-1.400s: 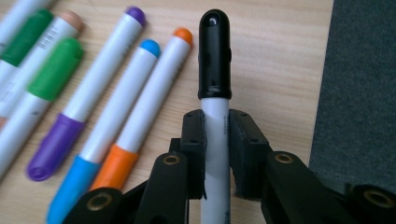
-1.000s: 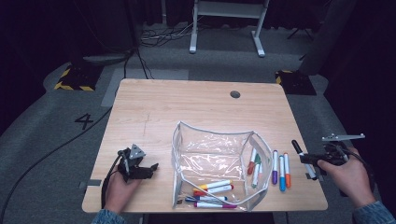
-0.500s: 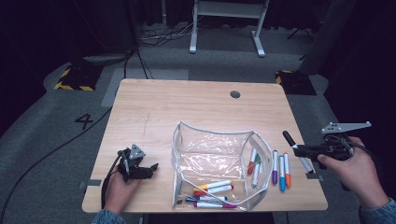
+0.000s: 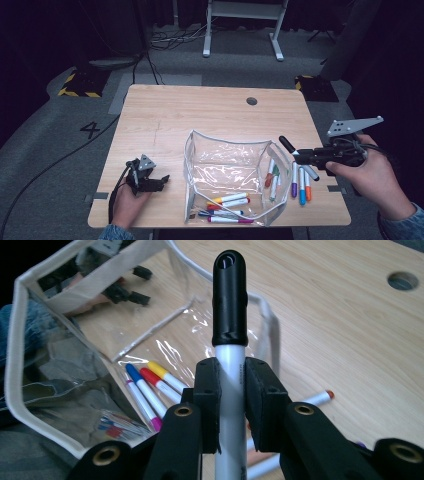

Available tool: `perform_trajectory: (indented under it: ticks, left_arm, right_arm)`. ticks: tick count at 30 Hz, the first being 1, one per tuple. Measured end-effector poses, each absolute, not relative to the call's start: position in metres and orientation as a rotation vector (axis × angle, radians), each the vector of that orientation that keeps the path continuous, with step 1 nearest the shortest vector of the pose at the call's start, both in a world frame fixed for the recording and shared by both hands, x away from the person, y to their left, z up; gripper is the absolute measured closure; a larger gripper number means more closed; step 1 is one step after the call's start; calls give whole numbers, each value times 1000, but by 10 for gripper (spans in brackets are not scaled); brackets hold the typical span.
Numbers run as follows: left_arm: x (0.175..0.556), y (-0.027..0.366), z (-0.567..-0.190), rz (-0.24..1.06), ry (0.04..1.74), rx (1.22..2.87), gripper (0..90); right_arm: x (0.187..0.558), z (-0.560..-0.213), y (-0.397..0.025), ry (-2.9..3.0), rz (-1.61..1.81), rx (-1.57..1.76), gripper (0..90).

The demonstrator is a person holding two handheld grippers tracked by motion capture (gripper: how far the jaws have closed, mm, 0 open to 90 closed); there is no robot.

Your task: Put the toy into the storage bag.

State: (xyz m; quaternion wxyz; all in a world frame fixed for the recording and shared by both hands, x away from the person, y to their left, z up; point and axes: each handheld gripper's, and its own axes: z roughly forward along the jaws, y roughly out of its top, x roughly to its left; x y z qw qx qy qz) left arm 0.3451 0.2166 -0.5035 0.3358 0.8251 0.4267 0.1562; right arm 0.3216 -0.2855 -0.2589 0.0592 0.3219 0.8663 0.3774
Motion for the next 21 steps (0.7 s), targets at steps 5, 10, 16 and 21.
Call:
perform_trajectory:
  ticks: [5, 10, 16, 21]
  left_arm:
    - [345, 217, -503, 407, 1111, 2154, 187]
    - [345, 217, -504, 407, 1112, 2150, 187]
    - [345, 217, -504, 407, 1111, 2152, 187]
    - [345, 217, -504, 406, 1113, 2152, 187]
  right_arm:
    - [321, -252, -261, 2684, 1138, 879, 770]
    - [321, -249, -236, 2750, 1133, 792, 770]
    - [320, -249, -204, 2833, 1111, 687, 770]
    - [318, -253, -179, 2906, 1076, 592, 770]
